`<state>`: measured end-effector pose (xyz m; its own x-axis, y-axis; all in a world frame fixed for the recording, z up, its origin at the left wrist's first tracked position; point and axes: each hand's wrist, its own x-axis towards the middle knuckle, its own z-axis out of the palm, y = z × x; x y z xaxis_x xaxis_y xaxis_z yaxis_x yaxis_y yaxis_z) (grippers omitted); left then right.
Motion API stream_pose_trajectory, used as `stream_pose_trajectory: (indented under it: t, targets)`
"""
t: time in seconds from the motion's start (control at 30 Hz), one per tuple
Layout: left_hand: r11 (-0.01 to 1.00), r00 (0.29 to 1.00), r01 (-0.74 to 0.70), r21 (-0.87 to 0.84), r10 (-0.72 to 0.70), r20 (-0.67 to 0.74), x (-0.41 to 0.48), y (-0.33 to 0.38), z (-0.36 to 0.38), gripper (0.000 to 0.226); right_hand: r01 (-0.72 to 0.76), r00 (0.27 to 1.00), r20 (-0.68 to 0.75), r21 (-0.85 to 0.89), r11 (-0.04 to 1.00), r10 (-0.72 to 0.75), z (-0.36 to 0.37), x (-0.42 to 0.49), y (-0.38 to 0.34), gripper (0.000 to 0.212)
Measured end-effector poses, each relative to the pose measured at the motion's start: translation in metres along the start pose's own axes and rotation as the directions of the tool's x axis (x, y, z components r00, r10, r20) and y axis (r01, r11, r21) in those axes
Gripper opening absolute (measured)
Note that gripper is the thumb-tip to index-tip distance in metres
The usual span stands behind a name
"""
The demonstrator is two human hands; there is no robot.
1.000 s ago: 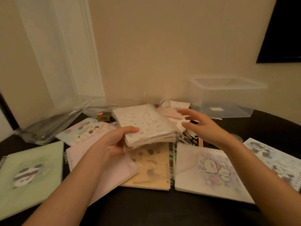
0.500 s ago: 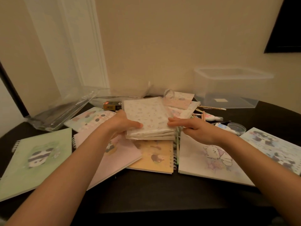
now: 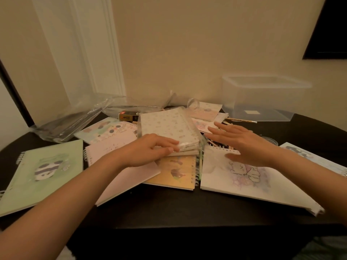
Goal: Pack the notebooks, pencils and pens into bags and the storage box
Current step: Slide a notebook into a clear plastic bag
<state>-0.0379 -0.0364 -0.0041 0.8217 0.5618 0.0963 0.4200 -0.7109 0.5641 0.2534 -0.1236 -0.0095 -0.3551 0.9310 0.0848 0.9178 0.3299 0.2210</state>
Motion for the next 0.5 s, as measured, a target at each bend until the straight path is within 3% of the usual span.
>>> stream_pose_trajectory:
  t: [0.2, 0.3, 0.4, 0.5]
  targets:
    - [0.999, 1.0, 0.014, -0.036, -0.013, 0.013, -0.005, -0.004, 0.009, 0.03, 0.104, 0.994, -0.028, 0.04, 0.994, -0.103, 0.006, 0.006, -0.015, 0.086]
    - [0.998, 1.0, 0.023, -0.051, -0.023, 0.01, -0.008, -0.002, 0.011, 0.04, 0.188, 0.978, -0.106, 0.051, 0.981, -0.181, 0.008, 0.011, -0.021, 0.068]
    - [0.994, 0.999, 0.042, -0.101, -0.042, -0.001, -0.01, 0.001, 0.011, 0.059, 0.214, 0.954, -0.265, 0.288, 0.933, -0.138, 0.011, 0.013, -0.025, 0.049]
    - [0.972, 0.997, 0.078, -0.22, -0.082, -0.013, -0.011, 0.002, 0.009, 0.067, 0.102, 0.965, -0.254, 0.588, 0.803, 0.064, 0.007, 0.008, -0.03, 0.034]
